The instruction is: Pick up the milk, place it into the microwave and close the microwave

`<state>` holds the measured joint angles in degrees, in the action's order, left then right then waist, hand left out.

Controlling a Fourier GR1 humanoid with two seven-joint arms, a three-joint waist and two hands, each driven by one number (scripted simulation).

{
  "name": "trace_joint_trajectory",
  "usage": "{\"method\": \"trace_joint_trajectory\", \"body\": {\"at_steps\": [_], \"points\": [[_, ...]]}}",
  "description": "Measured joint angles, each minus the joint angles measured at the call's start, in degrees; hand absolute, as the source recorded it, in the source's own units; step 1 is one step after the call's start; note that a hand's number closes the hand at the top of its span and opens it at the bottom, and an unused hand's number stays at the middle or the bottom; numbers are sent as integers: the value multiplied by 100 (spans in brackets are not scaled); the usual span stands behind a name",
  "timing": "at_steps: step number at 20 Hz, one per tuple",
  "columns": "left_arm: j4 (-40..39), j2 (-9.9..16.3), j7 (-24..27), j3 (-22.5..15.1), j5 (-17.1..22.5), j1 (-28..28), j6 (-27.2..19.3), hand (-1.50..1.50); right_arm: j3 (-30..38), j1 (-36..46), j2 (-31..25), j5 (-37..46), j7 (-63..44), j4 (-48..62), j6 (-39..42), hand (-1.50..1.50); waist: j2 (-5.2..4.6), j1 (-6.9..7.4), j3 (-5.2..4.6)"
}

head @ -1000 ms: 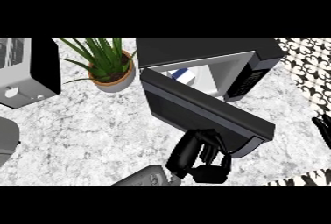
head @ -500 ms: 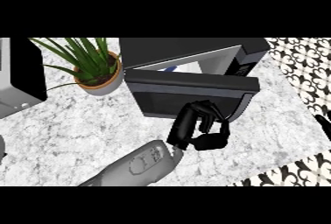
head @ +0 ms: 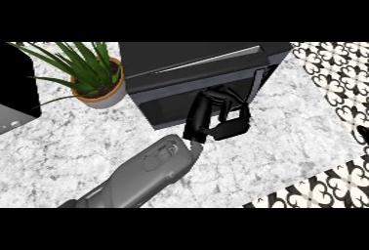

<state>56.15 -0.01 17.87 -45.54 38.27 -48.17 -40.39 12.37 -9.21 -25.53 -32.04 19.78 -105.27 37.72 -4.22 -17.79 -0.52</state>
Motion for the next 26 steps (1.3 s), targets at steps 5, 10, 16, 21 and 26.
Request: {"method": "trace_joint_trajectory", "body": {"at_steps": [5, 10, 16, 21, 26], "points": [[-252, 0, 268, 176, 297, -209, 40, 150, 39, 77, -136, -186, -104, -78, 35, -150, -41, -124, 8], [-321, -2, 550, 171, 521, -222, 82, 150, 78, 154, -266, -384, -205, -142, 62, -150, -43, -166, 15], [-395, -2, 871, 153, 740, -228, 119, 150, 145, 236, -396, -638, -316, -200, 43, -150, -44, -207, 20], [-445, -1, 1133, 135, 884, -231, 126, 150, 188, 284, -511, -817, -422, -230, 26, -150, -54, -238, 24], [-486, 2, 1371, 129, 1015, -223, 106, 150, 238, 306, -615, -1000, -518, -238, 7, -150, -57, -284, 30]]}}
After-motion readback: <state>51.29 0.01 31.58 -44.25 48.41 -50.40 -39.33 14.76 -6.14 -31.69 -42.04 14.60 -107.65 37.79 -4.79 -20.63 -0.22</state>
